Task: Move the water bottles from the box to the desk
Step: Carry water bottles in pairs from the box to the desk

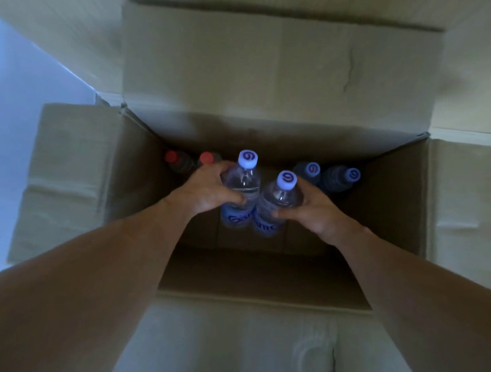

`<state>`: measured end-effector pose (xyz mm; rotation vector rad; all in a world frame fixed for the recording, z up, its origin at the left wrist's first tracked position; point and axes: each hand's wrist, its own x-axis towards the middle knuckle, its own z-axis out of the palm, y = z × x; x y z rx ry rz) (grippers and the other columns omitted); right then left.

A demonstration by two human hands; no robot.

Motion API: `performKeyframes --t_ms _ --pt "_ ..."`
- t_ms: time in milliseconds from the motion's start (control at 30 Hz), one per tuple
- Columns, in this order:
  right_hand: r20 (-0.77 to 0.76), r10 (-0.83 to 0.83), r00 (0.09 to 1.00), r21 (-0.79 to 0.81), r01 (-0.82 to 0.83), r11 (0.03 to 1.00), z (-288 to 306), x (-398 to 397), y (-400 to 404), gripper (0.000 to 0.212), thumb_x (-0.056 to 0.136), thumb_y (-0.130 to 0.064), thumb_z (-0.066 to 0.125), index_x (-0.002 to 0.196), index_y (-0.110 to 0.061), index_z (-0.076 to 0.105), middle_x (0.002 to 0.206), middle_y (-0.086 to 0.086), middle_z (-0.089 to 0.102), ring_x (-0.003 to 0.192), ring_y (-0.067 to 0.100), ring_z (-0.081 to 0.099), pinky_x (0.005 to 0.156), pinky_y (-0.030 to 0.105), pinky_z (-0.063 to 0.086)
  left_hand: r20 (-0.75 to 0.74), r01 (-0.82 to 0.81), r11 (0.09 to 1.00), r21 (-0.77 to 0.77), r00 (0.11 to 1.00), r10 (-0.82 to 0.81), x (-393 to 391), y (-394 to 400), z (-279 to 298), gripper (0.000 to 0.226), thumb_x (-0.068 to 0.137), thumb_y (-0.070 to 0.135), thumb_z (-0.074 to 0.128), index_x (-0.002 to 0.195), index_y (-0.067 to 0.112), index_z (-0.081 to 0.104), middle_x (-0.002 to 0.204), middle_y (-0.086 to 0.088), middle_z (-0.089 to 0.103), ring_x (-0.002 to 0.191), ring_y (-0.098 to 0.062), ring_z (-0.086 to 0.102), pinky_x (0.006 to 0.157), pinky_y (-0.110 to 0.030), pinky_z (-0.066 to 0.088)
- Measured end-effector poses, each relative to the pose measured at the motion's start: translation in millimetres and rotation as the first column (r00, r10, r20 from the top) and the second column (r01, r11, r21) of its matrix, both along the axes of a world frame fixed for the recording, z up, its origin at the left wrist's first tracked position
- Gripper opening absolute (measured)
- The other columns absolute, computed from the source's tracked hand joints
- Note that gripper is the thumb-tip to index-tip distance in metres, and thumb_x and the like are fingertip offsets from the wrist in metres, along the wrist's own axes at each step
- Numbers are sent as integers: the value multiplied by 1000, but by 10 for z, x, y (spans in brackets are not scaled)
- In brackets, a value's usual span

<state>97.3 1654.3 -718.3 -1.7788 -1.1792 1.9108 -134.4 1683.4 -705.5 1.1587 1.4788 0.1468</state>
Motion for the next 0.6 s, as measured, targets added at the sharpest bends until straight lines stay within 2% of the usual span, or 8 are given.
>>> performKeyframes --t_ms 67,100,167,233,300,433,533,600 --pt "-79 -67 995 -68 62 996 206 26 18 60 73 -2 82 127 -16 59 118 2 71 114 20 65 100 40 50 63 -48 997 -53 997 51 -25 23 229 32 73 6 84 103 16 76 87 10 78 79 5 70 71 -9 48" --pt "-89 -105 990 -96 96 991 315 28 27 56 74 -5 81 125 -17 61 117 2 71 114 22 66 97 39 50 91 -81 994 -80 992 88 -32 30 340 24 75 8 83 97 17 78 84 11 77 76 7 69 68 -10 48" --pt "-83 -200 976 -170 184 968 546 16 42 48 77 -11 78 122 -16 63 115 3 72 112 25 65 96 44 50 103 -167 973 -161 977 185 -27 21 579 18 77 19 83 94 19 78 88 7 77 84 2 70 75 -26 49" --pt "-97 -305 947 -257 272 927 768 10 49 41 82 -18 72 121 -14 64 114 7 72 110 26 66 96 47 49 101 -242 930 -278 955 279 -2 -14 806 33 78 28 81 108 17 74 106 -2 75 103 -15 67 89 -45 50" --pt "-118 -377 919 -327 323 888 1009 17 53 36 86 -25 68 120 -12 66 115 10 72 107 27 68 95 45 51 149 -298 878 -373 915 374 37 -68 1026 40 82 28 77 118 15 69 114 -8 74 102 -24 70 87 -57 54" --pt "-143 -402 904 -350 334 875 1499 63 66 41 91 -33 63 125 -10 63 114 10 73 109 31 68 104 50 47 221 -348 811 -471 843 490 136 -156 1440 30 88 29 69 115 17 69 104 -6 77 86 -24 76 69 -48 60" --pt "-143 -431 891 -370 355 858 1937 42 75 46 92 -38 60 129 -11 61 120 13 70 115 33 64 109 53 42 258 -350 809 -473 822 507 182 -194 1843 20 91 33 65 108 23 69 92 0 78 82 -21 77 70 -43 59" --pt "-157 -465 871 -383 380 842 2263 22 36 49 93 -41 58 131 -11 60 123 14 69 118 35 62 111 53 40 289 -316 835 -451 834 471 210 -231 2153 19 90 34 66 107 25 70 95 0 78 85 -22 76 73 -45 59"
